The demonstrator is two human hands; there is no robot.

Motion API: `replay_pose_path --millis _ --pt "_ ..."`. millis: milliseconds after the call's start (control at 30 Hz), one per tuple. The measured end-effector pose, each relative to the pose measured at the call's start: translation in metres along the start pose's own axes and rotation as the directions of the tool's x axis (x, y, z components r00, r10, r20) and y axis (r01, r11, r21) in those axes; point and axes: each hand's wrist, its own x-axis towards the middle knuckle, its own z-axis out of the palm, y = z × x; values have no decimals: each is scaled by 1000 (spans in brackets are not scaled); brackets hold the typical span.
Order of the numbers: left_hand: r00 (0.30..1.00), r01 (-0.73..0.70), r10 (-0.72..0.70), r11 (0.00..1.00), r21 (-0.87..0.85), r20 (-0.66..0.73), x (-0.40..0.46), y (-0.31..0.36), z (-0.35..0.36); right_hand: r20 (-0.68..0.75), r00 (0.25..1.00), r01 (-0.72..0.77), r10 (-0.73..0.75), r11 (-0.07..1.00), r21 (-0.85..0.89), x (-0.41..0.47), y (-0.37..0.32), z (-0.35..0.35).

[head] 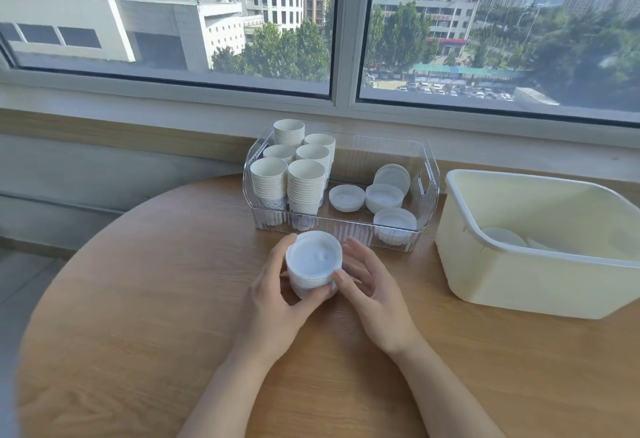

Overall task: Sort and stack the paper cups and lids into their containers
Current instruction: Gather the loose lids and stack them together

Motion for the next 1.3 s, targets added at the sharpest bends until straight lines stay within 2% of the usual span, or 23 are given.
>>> replay_pose_path --millis 233,367,700,900,1000,1133,1200,1300 --pt "979 114 -99 991 72 -178 -3 -13 -21 94 994 73 -55 977 -199 -5 1 5" --pt "956 168 -138 981 100 -259 8 -26 -38 107 992 97 -73 968 -233 -3 2 6" --pt "924 233 -176 964 132 -340 36 -49 -73 84 992 114 -97 966 -231 -4 0 9" --pt "927 260 -203 954 149 -315 34 -39 -76 83 992 115 -98 966 -230 -5 -2 8" --pt "920 224 -118 941 255 -373 35 -19 -75 55 993 111 -101 972 -209 -4 -3 3" --pt "901 48 108 938 343 -421 42 20 -56 -66 992 98 -110 982 -161 3 -1 -12" --pt "889 -90 245 921 379 -386 47 36 -37 -136 985 87 -107 986 -145 8 0 -21" --pt "913 -222 309 924 313 -265 58 47 -1 -216 971 71 -99 989 -132 14 2 -35"
